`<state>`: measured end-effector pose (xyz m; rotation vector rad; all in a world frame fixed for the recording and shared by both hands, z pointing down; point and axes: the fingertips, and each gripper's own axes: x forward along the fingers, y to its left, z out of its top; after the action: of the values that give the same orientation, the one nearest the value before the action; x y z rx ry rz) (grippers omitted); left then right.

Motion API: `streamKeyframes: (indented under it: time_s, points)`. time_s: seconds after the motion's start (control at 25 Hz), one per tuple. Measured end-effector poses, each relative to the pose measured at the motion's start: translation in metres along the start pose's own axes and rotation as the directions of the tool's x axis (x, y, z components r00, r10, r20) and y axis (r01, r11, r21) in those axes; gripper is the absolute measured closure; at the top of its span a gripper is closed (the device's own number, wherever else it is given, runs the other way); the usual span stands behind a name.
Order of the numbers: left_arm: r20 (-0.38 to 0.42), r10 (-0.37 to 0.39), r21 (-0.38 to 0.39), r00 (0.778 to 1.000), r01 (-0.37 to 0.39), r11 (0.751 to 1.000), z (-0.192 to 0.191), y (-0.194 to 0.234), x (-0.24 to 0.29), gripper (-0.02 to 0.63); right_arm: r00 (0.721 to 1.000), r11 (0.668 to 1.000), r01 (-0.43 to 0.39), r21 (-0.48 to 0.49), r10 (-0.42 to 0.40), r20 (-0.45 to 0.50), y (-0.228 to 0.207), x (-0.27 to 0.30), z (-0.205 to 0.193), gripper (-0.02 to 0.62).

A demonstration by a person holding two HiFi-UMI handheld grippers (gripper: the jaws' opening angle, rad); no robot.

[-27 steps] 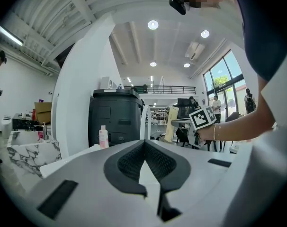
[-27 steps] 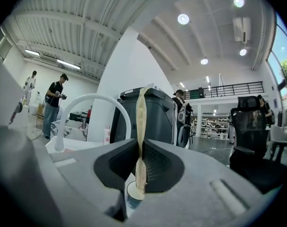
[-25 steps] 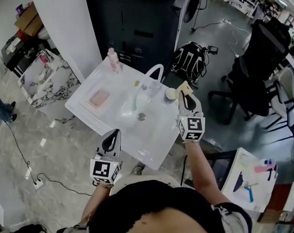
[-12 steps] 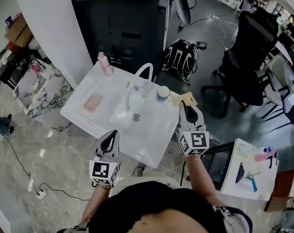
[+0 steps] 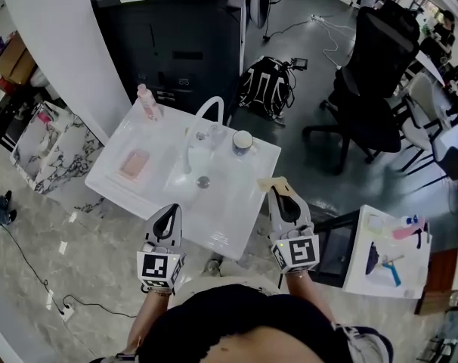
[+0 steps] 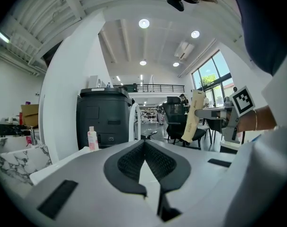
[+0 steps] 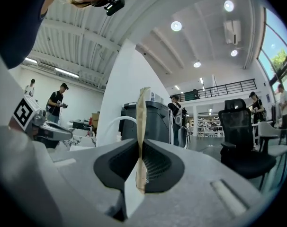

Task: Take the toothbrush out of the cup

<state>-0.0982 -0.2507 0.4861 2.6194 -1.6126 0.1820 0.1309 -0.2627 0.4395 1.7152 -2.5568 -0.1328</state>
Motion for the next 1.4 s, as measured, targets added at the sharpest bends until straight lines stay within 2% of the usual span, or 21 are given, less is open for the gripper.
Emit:
streamKeyframes:
  time_s: [0.28, 0.48, 0.96, 1.4]
  points:
    - [0.012, -0.012, -0.002, 1.000, 0.012, 1.000, 0.004, -0.004, 0.006, 0.604, 0.997, 0.996, 0.026, 0.081, -0.019, -0.080, 0.007, -0.024, -0.033, 0.563]
    - [0.008, -0.014, -0.002, 1.000, 0.014, 1.000, 0.003, -0.006, 0.004, 0.604, 0.994, 0.988, 0.048, 0.145, -0.033, -0.104, 0.008, -0.030, -0.043, 0.563]
    - [0.007, 0.014, -0.018, 1.000, -0.014, 1.000, -0.001, -0.002, -0.003, 0.604, 0.990, 0.983, 0.066, 0.170, -0.044, -0.132, 0.008, -0.035, -0.053, 0.563]
    - [-0.008, 0.002, -0.018, 1.000, -0.002, 1.000, -0.003, -0.008, -0.003, 0.604, 0.990, 0.983, 0.062, 0.170, -0.038, -0.137, 0.005, -0.035, -0.050, 0.563]
